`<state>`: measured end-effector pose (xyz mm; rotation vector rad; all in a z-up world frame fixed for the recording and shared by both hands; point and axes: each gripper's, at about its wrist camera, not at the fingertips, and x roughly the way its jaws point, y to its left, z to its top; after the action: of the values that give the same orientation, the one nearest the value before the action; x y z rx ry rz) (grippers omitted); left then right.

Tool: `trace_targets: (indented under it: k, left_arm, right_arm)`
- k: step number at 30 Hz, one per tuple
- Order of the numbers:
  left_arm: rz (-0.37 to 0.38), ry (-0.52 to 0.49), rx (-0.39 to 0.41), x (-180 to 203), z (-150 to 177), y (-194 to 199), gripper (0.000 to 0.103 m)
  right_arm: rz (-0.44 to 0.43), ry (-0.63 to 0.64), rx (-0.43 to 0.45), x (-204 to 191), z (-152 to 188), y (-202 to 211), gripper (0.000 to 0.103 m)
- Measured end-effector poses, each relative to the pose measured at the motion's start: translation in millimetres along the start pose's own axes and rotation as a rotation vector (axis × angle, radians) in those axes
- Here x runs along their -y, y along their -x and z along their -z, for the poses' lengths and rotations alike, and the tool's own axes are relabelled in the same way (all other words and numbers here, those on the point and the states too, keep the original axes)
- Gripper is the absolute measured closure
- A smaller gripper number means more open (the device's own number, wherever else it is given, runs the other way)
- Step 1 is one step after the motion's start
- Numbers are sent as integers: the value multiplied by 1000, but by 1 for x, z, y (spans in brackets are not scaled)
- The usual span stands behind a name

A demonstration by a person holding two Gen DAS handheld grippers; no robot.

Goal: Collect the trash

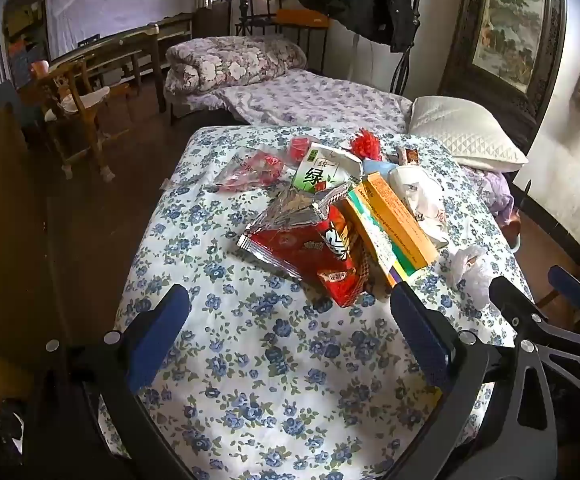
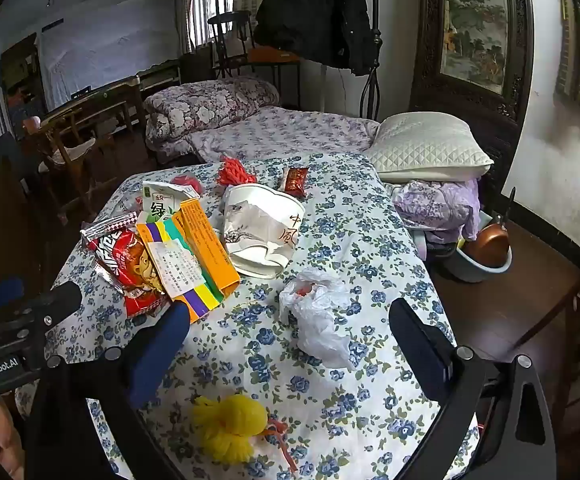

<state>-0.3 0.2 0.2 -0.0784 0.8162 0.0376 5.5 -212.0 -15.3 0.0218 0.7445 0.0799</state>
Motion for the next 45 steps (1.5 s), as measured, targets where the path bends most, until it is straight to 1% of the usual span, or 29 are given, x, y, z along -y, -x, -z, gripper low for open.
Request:
trace_targets:
  k: [6, 45]
  left_arm:
    - [-10, -7, -7, 1, 0, -2, 7]
    - [-10, -8, -6, 1, 0, -2, 7]
  right_arm:
    - [-6, -5, 6, 0, 0, 0, 6]
    - [0, 1, 4, 1, 2, -2, 6]
